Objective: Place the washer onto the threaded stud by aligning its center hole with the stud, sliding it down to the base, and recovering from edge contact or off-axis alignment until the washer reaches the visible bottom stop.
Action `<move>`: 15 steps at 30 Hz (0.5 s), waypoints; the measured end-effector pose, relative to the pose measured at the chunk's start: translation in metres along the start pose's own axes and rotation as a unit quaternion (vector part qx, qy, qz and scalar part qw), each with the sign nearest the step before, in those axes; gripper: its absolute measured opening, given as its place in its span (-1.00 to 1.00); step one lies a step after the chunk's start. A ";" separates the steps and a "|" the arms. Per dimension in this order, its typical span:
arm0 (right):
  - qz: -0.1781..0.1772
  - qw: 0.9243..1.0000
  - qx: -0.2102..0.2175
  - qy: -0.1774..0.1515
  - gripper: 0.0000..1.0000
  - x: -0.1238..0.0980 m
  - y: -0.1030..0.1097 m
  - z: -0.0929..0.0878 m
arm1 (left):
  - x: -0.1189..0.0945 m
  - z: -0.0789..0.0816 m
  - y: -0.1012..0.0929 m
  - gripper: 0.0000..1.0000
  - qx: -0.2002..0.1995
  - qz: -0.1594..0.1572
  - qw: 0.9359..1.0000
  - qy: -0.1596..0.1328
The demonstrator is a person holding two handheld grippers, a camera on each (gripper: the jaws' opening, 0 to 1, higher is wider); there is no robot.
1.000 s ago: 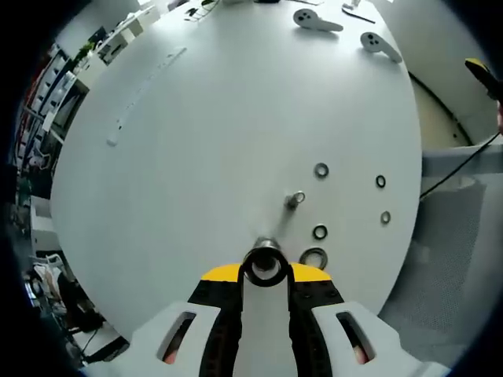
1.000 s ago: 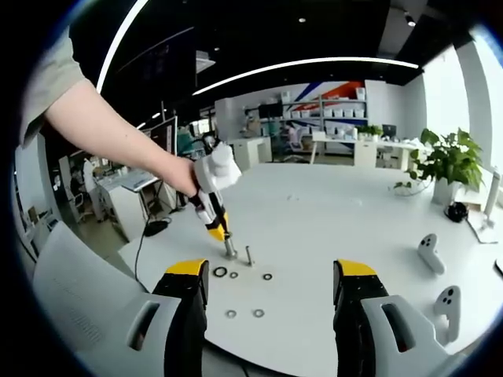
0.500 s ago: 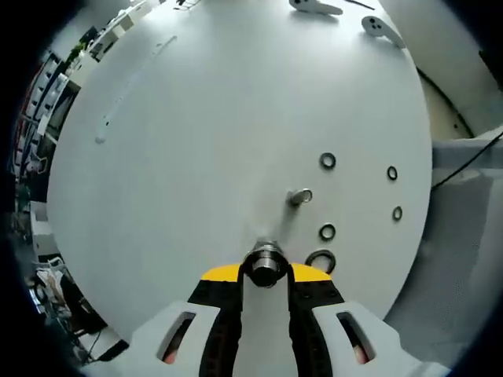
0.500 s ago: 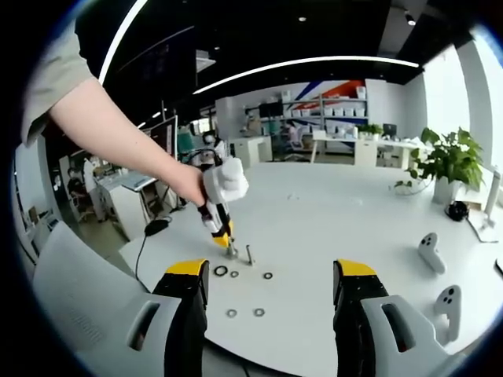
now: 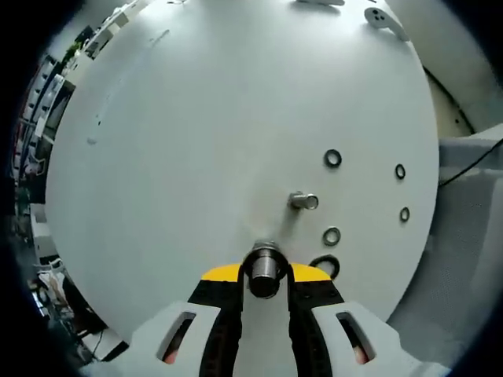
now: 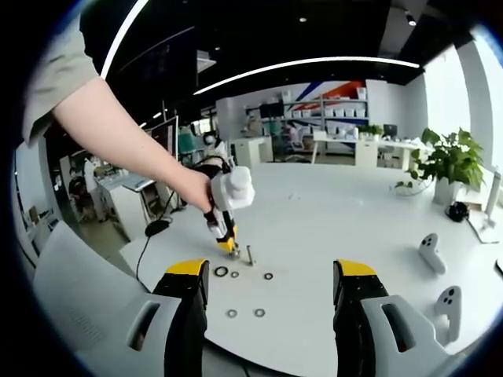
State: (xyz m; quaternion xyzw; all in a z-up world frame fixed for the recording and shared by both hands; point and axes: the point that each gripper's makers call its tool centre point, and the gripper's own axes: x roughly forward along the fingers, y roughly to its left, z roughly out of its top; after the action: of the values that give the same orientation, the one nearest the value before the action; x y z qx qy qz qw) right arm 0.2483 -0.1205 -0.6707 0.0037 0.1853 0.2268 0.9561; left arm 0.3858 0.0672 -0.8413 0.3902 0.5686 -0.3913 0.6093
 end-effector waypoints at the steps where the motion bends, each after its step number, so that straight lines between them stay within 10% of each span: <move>1: 0.000 1.000 0.000 0.000 0.31 0.000 0.000 0.000 | 0.003 0.001 0.001 -0.63 0.003 0.000 1.000 -0.001; 15: -0.002 1.000 0.001 -0.001 0.31 0.000 -0.001 0.001 | 0.013 -0.003 -0.001 -0.62 0.004 0.006 1.000 0.006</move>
State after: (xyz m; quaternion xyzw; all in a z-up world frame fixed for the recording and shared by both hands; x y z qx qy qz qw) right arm 0.2490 -0.1217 -0.6699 0.0043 0.1842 0.2246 0.9569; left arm 0.3842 0.0686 -0.8548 0.3985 0.5679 -0.3879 0.6068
